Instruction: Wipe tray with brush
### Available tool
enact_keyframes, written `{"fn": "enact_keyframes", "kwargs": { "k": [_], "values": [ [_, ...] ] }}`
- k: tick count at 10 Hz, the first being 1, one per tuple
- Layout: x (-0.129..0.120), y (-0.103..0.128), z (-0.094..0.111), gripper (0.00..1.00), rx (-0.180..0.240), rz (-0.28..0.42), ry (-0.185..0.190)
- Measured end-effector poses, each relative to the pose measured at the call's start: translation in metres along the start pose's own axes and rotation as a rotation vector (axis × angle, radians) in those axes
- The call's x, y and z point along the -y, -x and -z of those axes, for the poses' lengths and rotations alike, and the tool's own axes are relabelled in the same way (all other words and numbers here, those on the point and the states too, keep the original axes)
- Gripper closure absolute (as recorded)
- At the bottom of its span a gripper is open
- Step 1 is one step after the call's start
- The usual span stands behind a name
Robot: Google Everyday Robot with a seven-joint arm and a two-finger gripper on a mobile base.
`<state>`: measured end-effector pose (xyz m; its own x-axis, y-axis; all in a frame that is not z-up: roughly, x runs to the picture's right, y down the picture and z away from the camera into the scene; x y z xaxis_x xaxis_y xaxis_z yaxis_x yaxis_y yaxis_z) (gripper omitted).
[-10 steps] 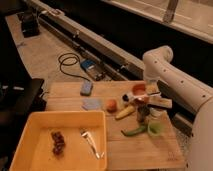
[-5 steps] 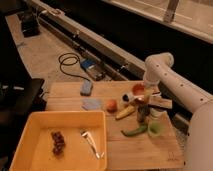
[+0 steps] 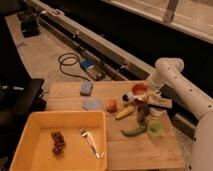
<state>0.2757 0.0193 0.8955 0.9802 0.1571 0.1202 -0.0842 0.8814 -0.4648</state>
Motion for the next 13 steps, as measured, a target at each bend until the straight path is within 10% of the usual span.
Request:
{"fn": "enact_keyframes", "kwargs": {
  "k": [13],
  "values": [
    [0.006, -0.002, -0.033, 0.42, -0.027, 0.040, 0.074]
  ]
}}
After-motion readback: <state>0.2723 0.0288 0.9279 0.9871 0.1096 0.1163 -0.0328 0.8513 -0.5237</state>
